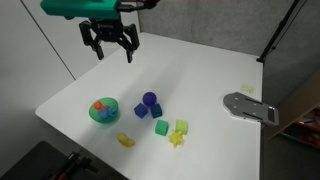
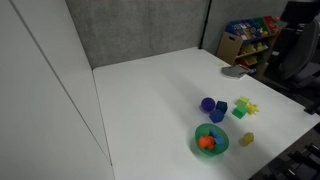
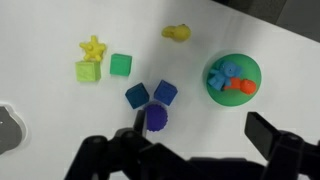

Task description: Remove the orange object from the bowl

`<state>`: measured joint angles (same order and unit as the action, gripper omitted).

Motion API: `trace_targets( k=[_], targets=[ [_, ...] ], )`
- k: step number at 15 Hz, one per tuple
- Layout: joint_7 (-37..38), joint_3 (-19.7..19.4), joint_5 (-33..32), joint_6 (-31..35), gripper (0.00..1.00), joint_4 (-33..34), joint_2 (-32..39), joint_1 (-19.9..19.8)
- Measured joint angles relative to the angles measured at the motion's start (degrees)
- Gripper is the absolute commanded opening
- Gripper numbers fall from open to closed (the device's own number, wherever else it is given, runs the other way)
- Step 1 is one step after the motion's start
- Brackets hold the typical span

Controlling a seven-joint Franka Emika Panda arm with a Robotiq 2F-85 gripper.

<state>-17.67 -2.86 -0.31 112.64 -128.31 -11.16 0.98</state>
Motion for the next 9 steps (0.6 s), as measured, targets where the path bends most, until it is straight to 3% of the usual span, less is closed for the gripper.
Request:
trace_targets(
  k=[5, 9],
  targets=[
    [5.9, 5.7, -1.9, 10.0, 1.0, -2.9, 2.8, 3.2],
    [8.2, 9.6, -8.0, 18.3, 1.0, -5.1, 5.9, 5.9]
  ],
)
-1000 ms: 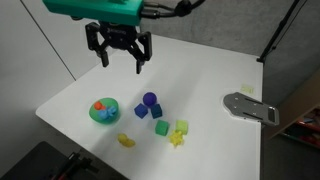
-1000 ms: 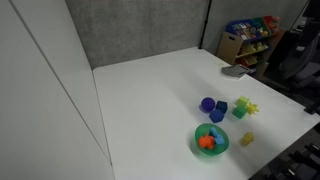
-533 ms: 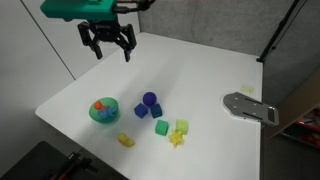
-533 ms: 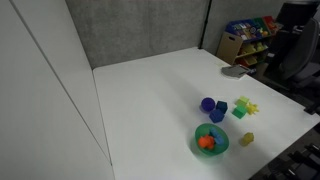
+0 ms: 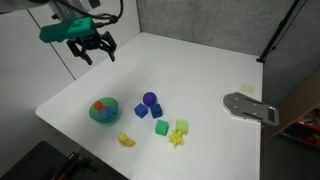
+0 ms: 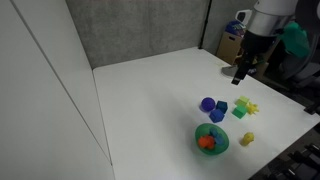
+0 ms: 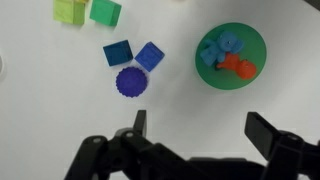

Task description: Remove the orange object from the bowl

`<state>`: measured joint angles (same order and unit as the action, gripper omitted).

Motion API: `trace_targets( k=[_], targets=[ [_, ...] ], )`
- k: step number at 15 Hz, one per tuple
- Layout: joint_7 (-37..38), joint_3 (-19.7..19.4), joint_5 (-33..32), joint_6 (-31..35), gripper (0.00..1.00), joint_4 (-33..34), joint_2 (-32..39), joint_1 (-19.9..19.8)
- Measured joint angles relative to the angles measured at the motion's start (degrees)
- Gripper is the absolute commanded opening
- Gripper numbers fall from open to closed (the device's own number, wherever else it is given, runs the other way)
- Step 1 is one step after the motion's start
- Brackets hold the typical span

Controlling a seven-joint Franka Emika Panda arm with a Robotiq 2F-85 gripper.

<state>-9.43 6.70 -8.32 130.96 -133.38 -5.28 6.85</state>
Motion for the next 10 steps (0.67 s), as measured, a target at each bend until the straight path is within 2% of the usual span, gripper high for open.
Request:
trace_targets(
  k=[4, 10],
  targets=[
    [-1.1, 1.3, -0.7, 7.1, 1.0, -1.1, 4.0, 1.6],
    [-6.6, 1.6, 3.2, 11.7, 1.0, -1.2, 11.5, 1.9]
  ],
)
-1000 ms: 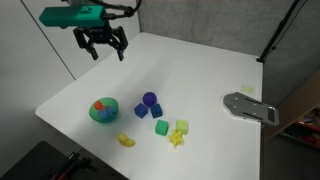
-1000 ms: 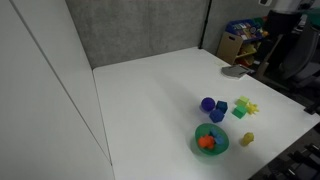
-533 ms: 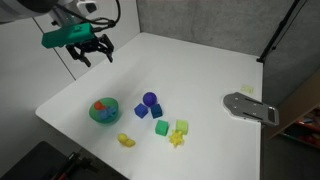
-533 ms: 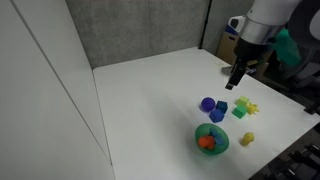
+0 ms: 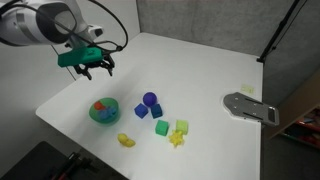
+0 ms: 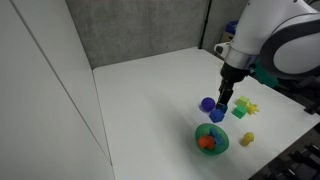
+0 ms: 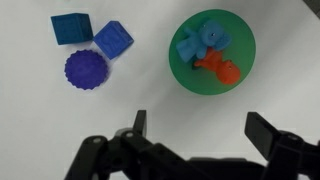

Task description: Remove the orange object from the bowl

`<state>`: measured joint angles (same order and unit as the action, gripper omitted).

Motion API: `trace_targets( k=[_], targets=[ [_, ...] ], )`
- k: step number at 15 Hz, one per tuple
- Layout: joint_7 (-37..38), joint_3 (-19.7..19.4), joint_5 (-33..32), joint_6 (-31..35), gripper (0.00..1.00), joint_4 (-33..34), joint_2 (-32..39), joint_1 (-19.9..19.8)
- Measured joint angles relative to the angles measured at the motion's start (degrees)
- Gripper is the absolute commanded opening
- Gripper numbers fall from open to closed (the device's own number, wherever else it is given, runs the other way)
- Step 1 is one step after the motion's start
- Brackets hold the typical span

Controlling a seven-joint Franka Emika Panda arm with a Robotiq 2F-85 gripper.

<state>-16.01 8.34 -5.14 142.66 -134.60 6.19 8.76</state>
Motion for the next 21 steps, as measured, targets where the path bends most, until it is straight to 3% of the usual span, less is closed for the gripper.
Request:
trace_targets(
  k=[12, 21],
  targets=[
    [6.8, 1.5, -1.8, 5.7, 1.0, 0.3, 14.1, 4.3],
    [12.8, -0.3, -5.1, 8.2, 1.0, 4.8, 21.5, 7.3]
  ],
)
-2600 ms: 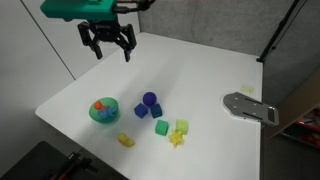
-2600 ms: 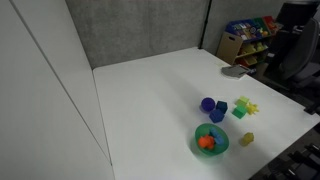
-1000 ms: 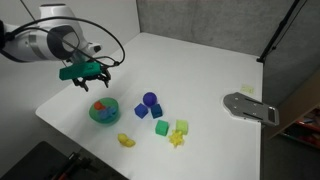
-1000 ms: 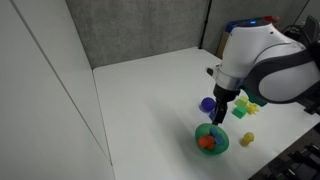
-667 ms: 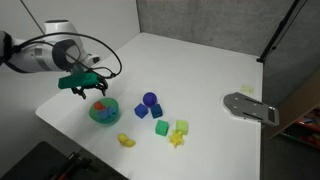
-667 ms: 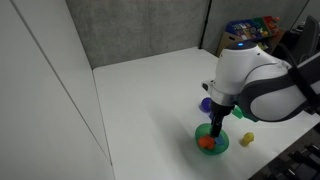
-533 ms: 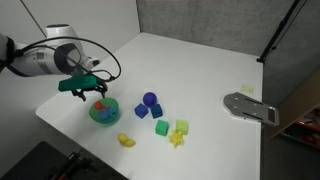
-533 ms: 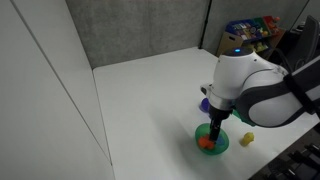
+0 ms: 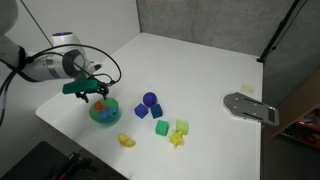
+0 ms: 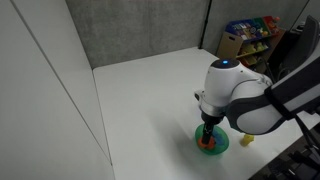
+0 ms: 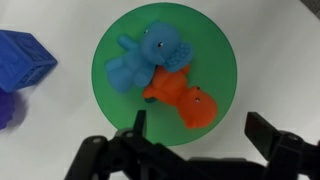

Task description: Remove the orange object from the bowl

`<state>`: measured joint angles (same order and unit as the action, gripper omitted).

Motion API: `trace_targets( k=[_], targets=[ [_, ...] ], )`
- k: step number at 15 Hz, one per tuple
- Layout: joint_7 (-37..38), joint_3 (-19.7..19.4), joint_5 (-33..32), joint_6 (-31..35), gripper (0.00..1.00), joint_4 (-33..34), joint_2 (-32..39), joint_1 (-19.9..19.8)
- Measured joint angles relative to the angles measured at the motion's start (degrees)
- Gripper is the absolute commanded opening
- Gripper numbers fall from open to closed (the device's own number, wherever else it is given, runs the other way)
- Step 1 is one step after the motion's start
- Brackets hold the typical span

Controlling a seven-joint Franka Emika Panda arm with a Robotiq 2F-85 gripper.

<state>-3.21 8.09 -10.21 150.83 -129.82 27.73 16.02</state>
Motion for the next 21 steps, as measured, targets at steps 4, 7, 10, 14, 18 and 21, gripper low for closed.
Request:
trace_targets(
  k=[4, 7, 10, 14, 18, 21],
  targets=[
    [0.0, -0.1, 0.0, 0.0, 1.0, 1.9, 2.4, 0.3],
    [-0.4, -0.1, 0.0, 0.0, 1.0, 2.8, 3.6, 0.3],
    [-1.5, -0.2, -0.6, 0.0, 1.0, 3.4, 4.3, 0.3],
    [-3.1, -0.8, -4.6, 0.0, 1.0, 3.8, 4.6, 0.3],
    [-6.5, -1.3, -7.0, 0.0, 1.0, 3.8, 4.6, -0.4],
    [-9.7, -0.8, -7.2, 0.0, 1.0, 3.8, 4.6, -1.5]
  ],
)
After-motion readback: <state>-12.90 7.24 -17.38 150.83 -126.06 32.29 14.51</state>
